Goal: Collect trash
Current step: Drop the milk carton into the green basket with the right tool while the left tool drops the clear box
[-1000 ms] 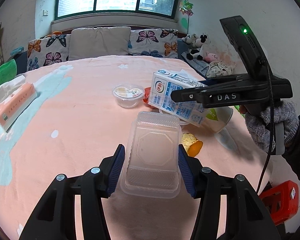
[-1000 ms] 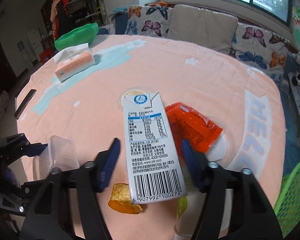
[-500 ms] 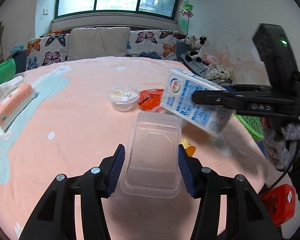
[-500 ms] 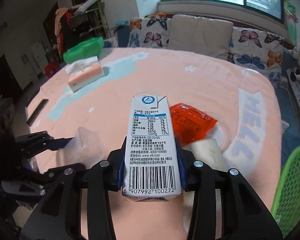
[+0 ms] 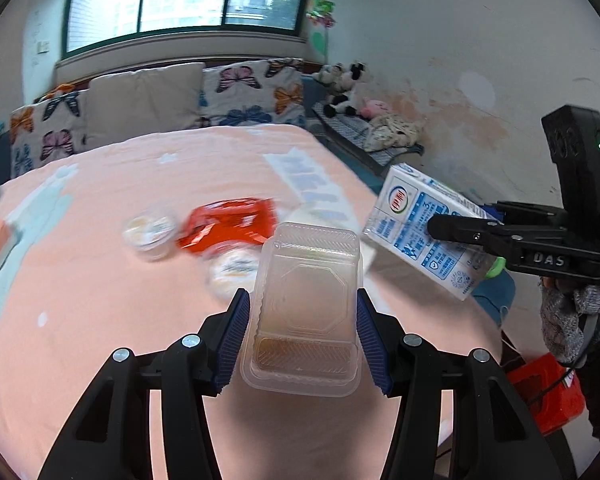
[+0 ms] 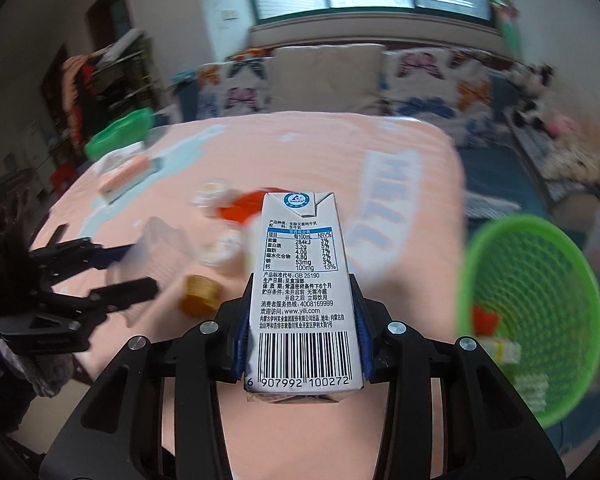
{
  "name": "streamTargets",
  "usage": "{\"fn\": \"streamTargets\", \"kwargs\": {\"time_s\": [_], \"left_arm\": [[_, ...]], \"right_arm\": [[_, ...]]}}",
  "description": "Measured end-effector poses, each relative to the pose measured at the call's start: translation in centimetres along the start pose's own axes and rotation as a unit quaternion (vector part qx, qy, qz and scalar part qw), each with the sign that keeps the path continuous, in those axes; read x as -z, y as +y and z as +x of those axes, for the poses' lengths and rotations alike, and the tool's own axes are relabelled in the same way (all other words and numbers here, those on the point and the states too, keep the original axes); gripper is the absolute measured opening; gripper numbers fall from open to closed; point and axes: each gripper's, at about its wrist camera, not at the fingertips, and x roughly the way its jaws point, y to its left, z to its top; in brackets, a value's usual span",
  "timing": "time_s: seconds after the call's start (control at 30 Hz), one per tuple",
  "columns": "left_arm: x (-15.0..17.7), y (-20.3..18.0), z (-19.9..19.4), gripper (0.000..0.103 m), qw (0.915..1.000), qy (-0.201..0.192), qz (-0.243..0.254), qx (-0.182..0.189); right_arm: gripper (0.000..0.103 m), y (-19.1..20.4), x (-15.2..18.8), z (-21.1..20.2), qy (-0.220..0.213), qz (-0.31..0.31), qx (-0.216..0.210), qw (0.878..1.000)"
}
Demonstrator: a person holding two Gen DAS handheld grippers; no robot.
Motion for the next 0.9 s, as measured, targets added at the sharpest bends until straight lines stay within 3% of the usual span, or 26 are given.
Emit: {"fn": "streamTargets", "kwargs": {"time_s": [0.4,0.73,0.9], "left_arm": [[-4.8,-7.2,5.4,0.051,0.9978,0.020,0.040,0.048],[-7.7,-10.8,9.5,0.052,0.9959,0.037,0.053,0.063],[-9.0,-12.2,11.1,0.052,0.9950,0.045,0.058,0.068]], "right_arm": [[0.042,-14.2,4.0,-1.7,0.015,0.121,0.115,0.986],[0.044,-20.7,5.7,-0.3,0.026,0.182,0.145,0.972],[0.057,-22.0,6.1,-0.5,0.016,0.198,0.141,0.970]]}}
